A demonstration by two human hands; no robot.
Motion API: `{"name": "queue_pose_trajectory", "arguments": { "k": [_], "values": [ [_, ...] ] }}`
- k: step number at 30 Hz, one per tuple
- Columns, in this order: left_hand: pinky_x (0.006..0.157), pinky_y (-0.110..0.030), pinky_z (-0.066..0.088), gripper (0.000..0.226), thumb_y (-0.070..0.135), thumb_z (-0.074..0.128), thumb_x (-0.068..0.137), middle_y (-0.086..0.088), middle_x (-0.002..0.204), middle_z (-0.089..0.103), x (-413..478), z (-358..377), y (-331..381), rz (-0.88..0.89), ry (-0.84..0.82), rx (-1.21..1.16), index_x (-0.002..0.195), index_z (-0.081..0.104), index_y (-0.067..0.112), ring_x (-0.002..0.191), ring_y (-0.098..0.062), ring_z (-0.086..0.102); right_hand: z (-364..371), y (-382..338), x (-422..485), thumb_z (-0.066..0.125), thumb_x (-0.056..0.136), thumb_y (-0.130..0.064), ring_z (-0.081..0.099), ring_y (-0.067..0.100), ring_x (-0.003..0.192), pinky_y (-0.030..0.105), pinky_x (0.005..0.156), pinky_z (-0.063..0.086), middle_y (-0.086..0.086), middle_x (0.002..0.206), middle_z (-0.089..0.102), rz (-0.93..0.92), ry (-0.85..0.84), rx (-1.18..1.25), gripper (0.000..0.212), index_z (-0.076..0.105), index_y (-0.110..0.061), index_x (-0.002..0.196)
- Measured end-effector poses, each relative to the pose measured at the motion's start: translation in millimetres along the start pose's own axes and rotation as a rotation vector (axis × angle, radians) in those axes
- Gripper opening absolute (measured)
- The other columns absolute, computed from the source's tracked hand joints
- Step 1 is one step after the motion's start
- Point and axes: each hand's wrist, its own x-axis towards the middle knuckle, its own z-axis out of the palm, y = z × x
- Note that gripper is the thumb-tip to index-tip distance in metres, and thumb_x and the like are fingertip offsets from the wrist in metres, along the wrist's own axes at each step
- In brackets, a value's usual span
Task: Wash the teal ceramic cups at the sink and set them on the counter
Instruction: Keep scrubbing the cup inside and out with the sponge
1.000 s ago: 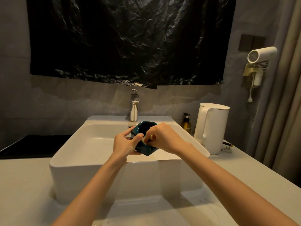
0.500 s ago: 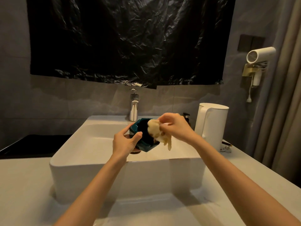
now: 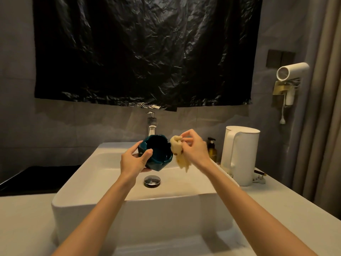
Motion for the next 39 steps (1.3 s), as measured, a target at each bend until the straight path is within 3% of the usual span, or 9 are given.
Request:
{"name": "queue_pose_trajectory", "arguments": {
  "k": [8, 13, 18, 21, 26, 31, 33, 36, 39],
  "values": [
    [0.066, -0.042, 0.058, 0.056, 0.013, 0.075, 0.078, -0.01, 0.119, 0.061, 9, -11, -14, 0.086, 0.067, 0.171, 0.13, 0.055, 0.02, 0.106, -0.03, 0.057, 39, 16, -2, 0.069, 0.086, -0.025, 0.061, 0.013, 0.099, 0.013, 0.067, 0.052, -0.007, 0.1, 0.066, 0.05, -0.159, 0.252, 0.016, 0.07, -0.019, 0.101],
    [0.073, -0.047, 0.059, 0.062, 0.021, 0.08, 0.073, -0.005, 0.11, 0.065, 6, -10, -15, 0.167, 0.097, 0.291, 0.13, 0.056, 0.024, 0.102, -0.022, 0.058, 64, 22, 4, 0.079, 0.071, -0.03, 0.058, 0.018, 0.099, 0.03, 0.081, 0.056, 0.0, 0.106, 0.059, 0.146, -0.128, 0.102, 0.056, 0.042, -0.033, 0.114],
    [0.076, -0.048, 0.058, 0.061, 0.023, 0.079, 0.073, -0.005, 0.11, 0.065, 3, -12, -16, 0.177, 0.109, 0.332, 0.13, 0.057, 0.022, 0.101, -0.02, 0.058, 77, 28, 0, 0.065, 0.087, -0.022, 0.065, 0.019, 0.087, 0.031, 0.077, 0.057, 0.007, 0.096, 0.069, 0.137, -0.191, -0.03, 0.018, 0.066, -0.012, 0.101],
    [0.076, -0.047, 0.058, 0.06, 0.023, 0.078, 0.074, -0.007, 0.114, 0.065, 2, -13, -16, 0.176, 0.119, 0.349, 0.13, 0.057, 0.022, 0.096, -0.017, 0.056, 77, 25, -4, 0.048, 0.097, -0.022, 0.062, 0.018, 0.081, 0.022, 0.066, 0.049, 0.007, 0.09, 0.064, 0.123, -0.238, -0.136, 0.019, 0.063, -0.009, 0.097],
    [0.077, -0.04, 0.058, 0.06, 0.023, 0.077, 0.076, -0.007, 0.117, 0.064, -2, -15, -15, 0.201, 0.115, 0.409, 0.131, 0.055, 0.022, 0.093, -0.012, 0.052, 70, 20, -7, 0.052, 0.092, -0.004, 0.062, 0.016, 0.084, 0.016, 0.069, 0.052, 0.005, 0.089, 0.061, 0.268, -0.527, 0.148, 0.01, 0.059, -0.011, 0.098],
    [0.077, -0.028, 0.054, 0.065, 0.024, 0.079, 0.074, -0.004, 0.114, 0.066, -7, -7, -15, 0.249, 0.046, 0.441, 0.133, 0.053, 0.022, 0.092, -0.009, 0.05, 72, 25, -6, 0.062, 0.085, -0.001, 0.066, 0.026, 0.095, 0.03, 0.081, 0.055, 0.008, 0.093, 0.066, 0.29, -0.211, 0.009, 0.016, 0.066, -0.008, 0.099],
    [0.077, -0.031, 0.055, 0.063, 0.025, 0.078, 0.074, -0.004, 0.111, 0.066, -7, -5, -14, 0.25, 0.04, 0.425, 0.132, 0.054, 0.023, 0.091, -0.01, 0.052, 69, 23, -10, 0.061, 0.087, -0.004, 0.065, 0.025, 0.099, 0.026, 0.082, 0.053, 0.009, 0.101, 0.068, 0.202, -0.141, -0.039, 0.025, 0.067, -0.007, 0.112],
    [0.075, -0.039, 0.059, 0.059, 0.025, 0.078, 0.073, 0.0, 0.102, 0.065, -6, -6, -14, 0.244, 0.037, 0.407, 0.128, 0.057, 0.024, 0.092, -0.013, 0.055, 66, 21, -13, 0.055, 0.092, -0.004, 0.063, 0.023, 0.105, 0.022, 0.083, 0.051, 0.009, 0.114, 0.066, 0.142, -0.179, -0.016, 0.034, 0.06, -0.009, 0.125],
    [0.074, -0.039, 0.059, 0.058, 0.024, 0.078, 0.073, 0.005, 0.096, 0.06, -6, -9, -16, 0.217, 0.027, 0.404, 0.127, 0.058, 0.024, 0.091, -0.015, 0.056, 69, 24, -10, 0.053, 0.091, 0.001, 0.061, 0.019, 0.098, 0.023, 0.082, 0.051, 0.012, 0.113, 0.064, 0.254, -0.324, 0.045, 0.031, 0.058, -0.007, 0.121]
  ]
}}
